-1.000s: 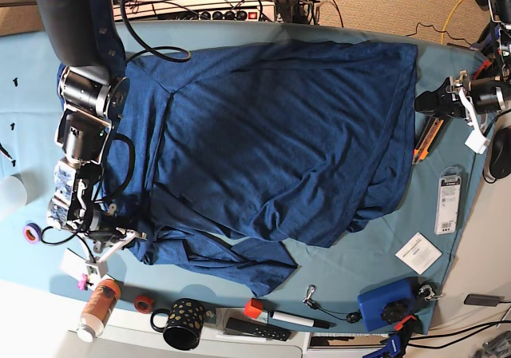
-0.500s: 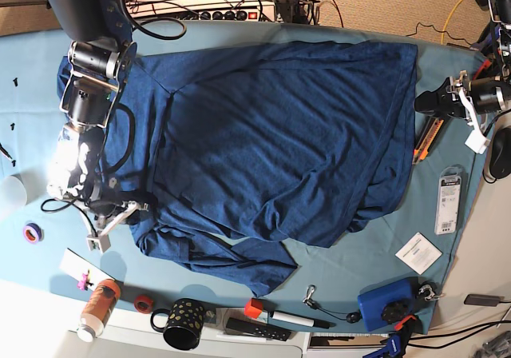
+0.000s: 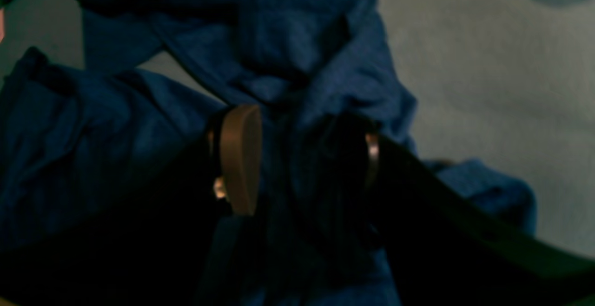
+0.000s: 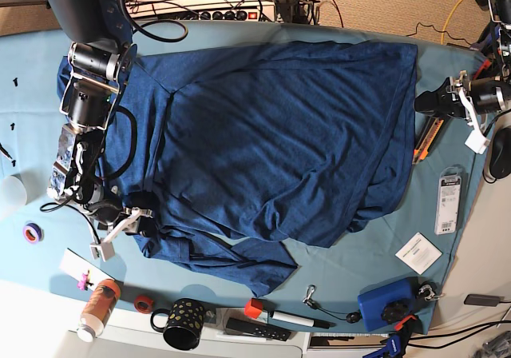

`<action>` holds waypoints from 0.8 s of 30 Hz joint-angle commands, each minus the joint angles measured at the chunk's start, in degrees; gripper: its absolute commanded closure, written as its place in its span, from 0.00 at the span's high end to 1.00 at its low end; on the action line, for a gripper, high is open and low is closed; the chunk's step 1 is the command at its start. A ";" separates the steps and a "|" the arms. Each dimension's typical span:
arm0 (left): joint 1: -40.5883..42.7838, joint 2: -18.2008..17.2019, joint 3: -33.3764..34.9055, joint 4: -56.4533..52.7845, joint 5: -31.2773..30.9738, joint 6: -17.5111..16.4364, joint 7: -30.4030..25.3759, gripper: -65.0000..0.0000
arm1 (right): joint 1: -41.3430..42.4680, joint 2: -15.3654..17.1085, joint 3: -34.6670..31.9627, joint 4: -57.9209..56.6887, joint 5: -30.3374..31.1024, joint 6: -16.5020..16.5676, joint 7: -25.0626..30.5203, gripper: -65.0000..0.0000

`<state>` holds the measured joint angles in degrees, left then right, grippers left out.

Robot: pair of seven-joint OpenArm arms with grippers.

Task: Layout the t-shirt on the table in an organized manner, then fold the t-shirt properly
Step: 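Pull the grasped hem corner outward with the right gripper to straighten the side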

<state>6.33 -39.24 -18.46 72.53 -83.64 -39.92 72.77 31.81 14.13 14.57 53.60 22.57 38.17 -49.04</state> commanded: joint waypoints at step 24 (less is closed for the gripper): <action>-0.61 -1.57 -0.59 0.76 -1.36 -0.08 -0.81 0.36 | 8.85 -6.05 -0.02 -0.90 -19.30 -9.16 12.09 0.42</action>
<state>6.33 -39.24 -18.46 72.53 -83.66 -39.92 72.77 38.44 7.46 14.55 51.79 2.68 29.15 -38.54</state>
